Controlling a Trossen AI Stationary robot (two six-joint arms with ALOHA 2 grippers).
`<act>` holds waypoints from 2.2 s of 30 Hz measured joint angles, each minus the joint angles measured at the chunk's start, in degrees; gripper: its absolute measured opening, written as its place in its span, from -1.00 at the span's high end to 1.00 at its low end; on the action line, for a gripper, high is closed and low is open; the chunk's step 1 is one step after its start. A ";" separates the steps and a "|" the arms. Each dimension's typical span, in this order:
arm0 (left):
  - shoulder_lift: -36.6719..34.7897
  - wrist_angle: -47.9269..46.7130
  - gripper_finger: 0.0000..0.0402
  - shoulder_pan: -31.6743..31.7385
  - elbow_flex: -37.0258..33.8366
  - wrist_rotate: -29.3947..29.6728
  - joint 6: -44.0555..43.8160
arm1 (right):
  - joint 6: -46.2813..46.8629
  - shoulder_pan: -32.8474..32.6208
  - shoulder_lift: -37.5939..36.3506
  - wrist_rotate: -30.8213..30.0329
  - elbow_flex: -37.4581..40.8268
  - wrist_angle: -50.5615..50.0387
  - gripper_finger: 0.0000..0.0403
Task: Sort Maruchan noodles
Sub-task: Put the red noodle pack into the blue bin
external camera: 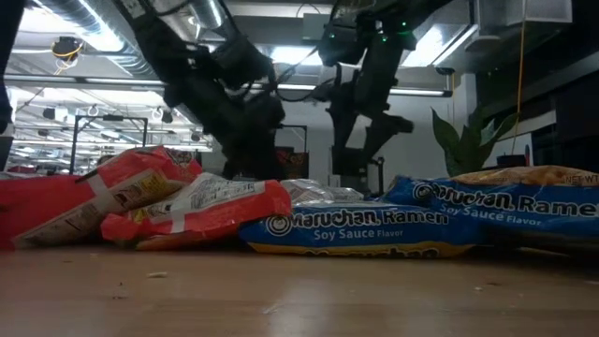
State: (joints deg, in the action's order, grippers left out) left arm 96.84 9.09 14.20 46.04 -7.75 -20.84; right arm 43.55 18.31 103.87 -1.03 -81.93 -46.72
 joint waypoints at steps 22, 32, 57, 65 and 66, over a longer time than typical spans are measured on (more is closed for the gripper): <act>7.69 -0.51 0.99 1.64 0.07 -0.40 -1.55 | 14.92 -4.92 0.09 1.64 14.57 19.55 -0.21; 7.71 -2.08 1.00 1.66 0.04 -0.22 -1.64 | 18.35 -5.62 -4.37 -2.63 17.16 18.23 -0.21; 7.80 -3.22 1.00 1.85 -0.07 -0.72 -1.88 | 28.19 -7.54 -11.15 -0.93 33.31 38.33 -0.21; 7.82 -3.46 1.00 3.08 -0.29 -2.44 -3.02 | 28.00 -7.43 -7.23 -1.39 33.29 43.70 -0.21; 7.80 -3.40 1.00 3.17 -0.47 -2.60 -3.33 | 28.04 -7.43 -6.74 -1.53 33.29 44.39 -0.21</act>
State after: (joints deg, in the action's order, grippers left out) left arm 104.64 5.68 17.37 45.57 -10.35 -24.17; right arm 71.59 10.87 97.13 -2.55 -48.64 -2.33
